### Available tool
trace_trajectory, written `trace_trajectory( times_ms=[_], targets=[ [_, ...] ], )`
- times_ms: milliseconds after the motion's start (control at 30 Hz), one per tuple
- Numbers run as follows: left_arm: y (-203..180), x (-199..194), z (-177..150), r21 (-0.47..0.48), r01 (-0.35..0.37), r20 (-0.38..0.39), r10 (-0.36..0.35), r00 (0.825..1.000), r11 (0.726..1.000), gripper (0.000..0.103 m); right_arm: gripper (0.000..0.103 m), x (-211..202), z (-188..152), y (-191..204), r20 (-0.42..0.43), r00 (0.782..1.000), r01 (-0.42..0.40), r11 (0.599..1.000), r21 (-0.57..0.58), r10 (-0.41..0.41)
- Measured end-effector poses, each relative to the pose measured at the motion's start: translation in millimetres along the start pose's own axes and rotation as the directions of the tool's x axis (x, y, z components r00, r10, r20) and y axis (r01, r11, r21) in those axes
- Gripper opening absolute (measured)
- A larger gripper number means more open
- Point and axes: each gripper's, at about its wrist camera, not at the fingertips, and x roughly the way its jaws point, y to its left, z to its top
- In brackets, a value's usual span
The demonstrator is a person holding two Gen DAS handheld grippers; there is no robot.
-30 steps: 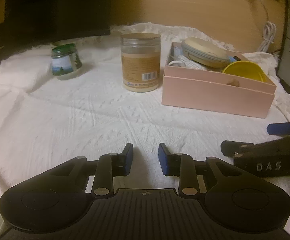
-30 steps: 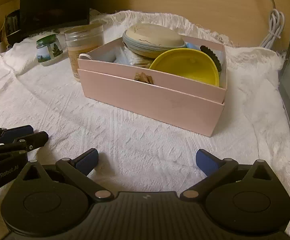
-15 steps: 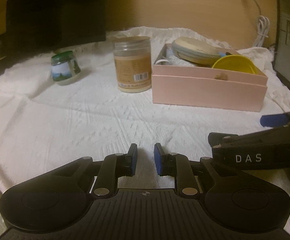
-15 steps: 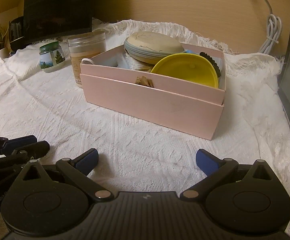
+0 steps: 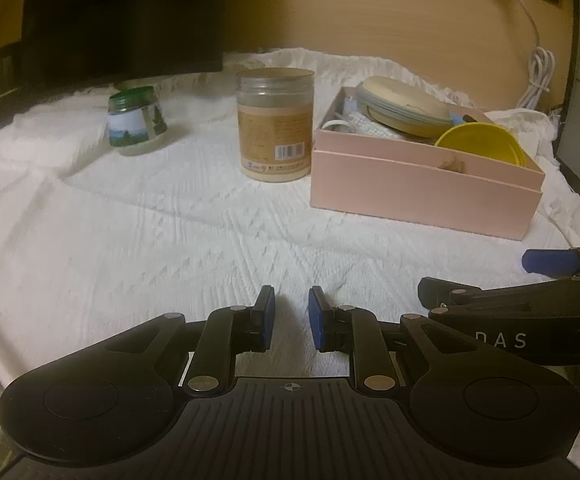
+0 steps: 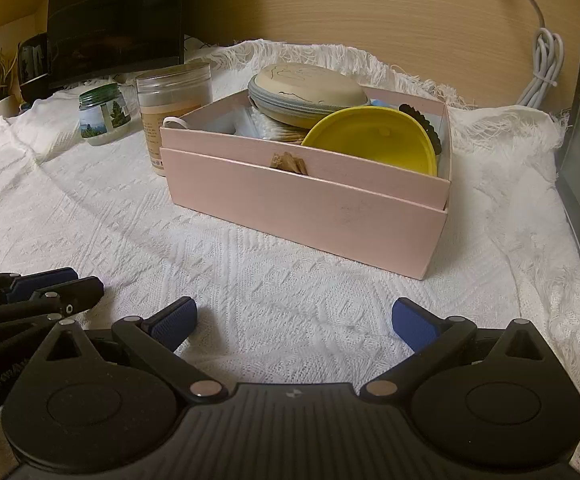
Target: Organize soft objects
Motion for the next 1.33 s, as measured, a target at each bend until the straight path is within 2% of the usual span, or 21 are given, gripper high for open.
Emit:
trace_trajectory(
  times_ms=[1333],
  targets=[
    [0.6, 0.3, -0.1, 0.005, 0.004, -0.001, -0.004, 1.0, 1.0, 0.021, 0.103, -0.1, -0.4, -0.2, 0.0, 1.0, 0.001, 1.0, -0.001, -0.001]
  ],
)
